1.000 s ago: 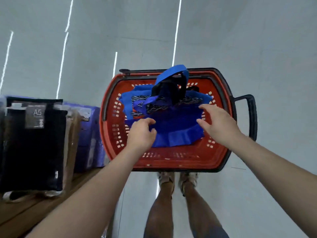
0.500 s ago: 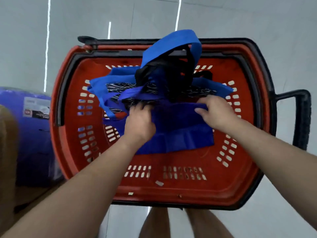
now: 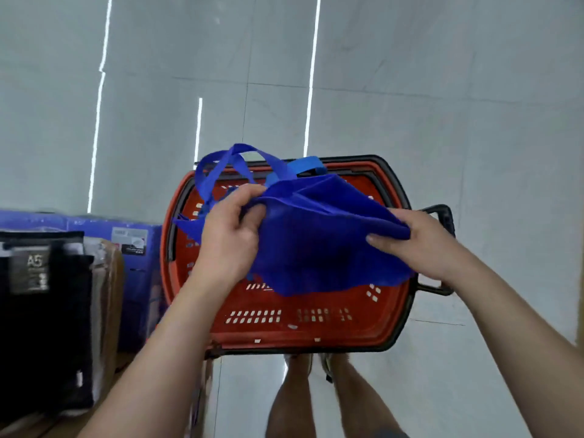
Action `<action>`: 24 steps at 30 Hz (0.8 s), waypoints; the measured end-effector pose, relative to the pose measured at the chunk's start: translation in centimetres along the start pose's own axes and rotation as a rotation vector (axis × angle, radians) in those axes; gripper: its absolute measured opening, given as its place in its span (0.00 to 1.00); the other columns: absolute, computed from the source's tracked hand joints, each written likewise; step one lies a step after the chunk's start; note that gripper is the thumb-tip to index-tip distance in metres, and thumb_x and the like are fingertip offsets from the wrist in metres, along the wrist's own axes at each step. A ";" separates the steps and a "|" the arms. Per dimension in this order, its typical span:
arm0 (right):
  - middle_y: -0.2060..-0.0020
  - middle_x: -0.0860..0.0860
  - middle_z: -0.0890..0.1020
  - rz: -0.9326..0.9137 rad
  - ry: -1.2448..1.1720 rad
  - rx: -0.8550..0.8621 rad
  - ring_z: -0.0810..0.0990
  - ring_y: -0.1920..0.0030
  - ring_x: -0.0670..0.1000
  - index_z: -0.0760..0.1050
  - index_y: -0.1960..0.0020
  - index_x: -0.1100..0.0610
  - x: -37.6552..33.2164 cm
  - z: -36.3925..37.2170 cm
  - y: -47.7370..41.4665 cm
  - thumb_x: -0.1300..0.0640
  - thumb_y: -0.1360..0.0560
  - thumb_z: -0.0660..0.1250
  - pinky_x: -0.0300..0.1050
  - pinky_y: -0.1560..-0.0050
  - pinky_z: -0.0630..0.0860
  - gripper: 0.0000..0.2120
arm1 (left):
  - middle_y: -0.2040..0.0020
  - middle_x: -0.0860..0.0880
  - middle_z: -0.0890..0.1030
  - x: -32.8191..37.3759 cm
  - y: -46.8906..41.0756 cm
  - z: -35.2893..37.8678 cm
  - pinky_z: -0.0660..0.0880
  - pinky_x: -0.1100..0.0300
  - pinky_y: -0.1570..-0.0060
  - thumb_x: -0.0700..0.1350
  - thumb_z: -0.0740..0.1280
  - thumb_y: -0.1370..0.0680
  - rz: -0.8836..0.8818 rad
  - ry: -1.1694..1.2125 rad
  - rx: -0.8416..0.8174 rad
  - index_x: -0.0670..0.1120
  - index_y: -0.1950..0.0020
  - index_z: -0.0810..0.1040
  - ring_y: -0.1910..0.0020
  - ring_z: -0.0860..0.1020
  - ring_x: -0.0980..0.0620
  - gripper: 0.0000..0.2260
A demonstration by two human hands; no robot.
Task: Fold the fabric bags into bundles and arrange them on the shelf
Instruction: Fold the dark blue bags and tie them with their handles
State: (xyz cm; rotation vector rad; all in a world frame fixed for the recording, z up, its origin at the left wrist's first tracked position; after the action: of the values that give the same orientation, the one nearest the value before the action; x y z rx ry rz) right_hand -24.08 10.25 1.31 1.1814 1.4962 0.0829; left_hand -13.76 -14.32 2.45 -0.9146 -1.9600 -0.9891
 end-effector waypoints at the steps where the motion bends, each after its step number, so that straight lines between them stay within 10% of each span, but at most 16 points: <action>1: 0.63 0.38 0.83 0.022 -0.007 0.035 0.80 0.59 0.45 0.79 0.57 0.38 -0.6 -0.4 1.1 0.54 0.24 0.70 0.44 0.57 0.74 0.10 | 0.57 0.63 0.81 1.8 0.1 -1.2 0.74 0.64 0.49 0.41 0.61 0.25 0.004 0.034 0.007 0.57 0.51 0.78 0.55 0.77 0.63 0.12; 7: 0.55 0.49 0.85 0.086 -0.204 0.329 0.83 0.55 0.51 0.80 0.50 0.53 -7.0 -2.7 8.0 0.62 0.20 0.63 0.43 0.55 0.77 0.08 | 0.43 0.52 0.74 11.2 2.2 -7.7 0.63 0.72 0.42 0.47 0.71 0.27 0.191 -0.300 0.276 0.51 0.34 0.73 0.43 0.71 0.54 0.22; 12: 0.56 0.53 0.85 0.109 -0.204 0.345 0.83 0.55 0.54 0.80 0.54 0.53 -12.7 -3.9 12.2 0.62 0.20 0.62 0.48 0.54 0.78 0.10 | 0.31 0.61 0.67 16.0 14.3 -5.9 0.61 0.66 0.30 0.67 0.70 0.39 0.121 -0.291 -0.585 0.63 0.27 0.62 0.30 0.63 0.64 0.42; 16: 0.47 0.59 0.84 0.152 -0.365 0.316 0.83 0.54 0.54 0.80 0.50 0.58 -17.2 -4.5 15.3 0.60 0.19 0.61 0.50 0.50 0.78 0.08 | 0.44 0.53 0.83 15.0 17.9 -7.3 0.77 0.54 0.46 0.49 0.63 0.28 0.220 -0.533 -0.239 0.54 0.39 0.80 0.45 0.80 0.49 0.18; 20: 0.34 0.39 0.70 0.007 -0.181 0.331 0.73 0.42 0.38 0.62 0.26 0.41 -22.6 -5.9 20.4 0.38 0.21 0.57 0.43 0.36 0.68 0.24 | 0.57 0.55 0.83 18.1 19.0 -12.5 0.77 0.52 0.61 0.44 0.59 0.26 0.281 -0.532 -0.055 0.54 0.48 0.80 0.58 0.81 0.50 0.12; 24: 0.42 0.35 0.79 -0.240 0.001 -0.089 0.78 0.46 0.35 0.74 0.36 0.38 -28.1 -5.5 25.4 0.34 0.29 0.68 0.29 0.46 0.73 0.23 | 0.62 0.56 0.80 22.9 21.0 -16.3 0.72 0.56 0.66 0.43 0.57 0.27 0.360 -0.496 0.007 0.53 0.53 0.78 0.64 0.76 0.52 0.12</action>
State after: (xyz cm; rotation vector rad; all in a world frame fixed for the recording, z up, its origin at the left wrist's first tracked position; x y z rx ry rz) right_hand -18.01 6.28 38.93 0.9246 1.6079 -0.0124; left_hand -2.12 -13.00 35.53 -1.5581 -2.0772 -0.5815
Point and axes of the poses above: each hand's wrist, its own y-axis away from the middle knuckle, its own z-axis out of the palm, x = y × z, the point moved 2 cm from there along -y, towards the middle knuckle
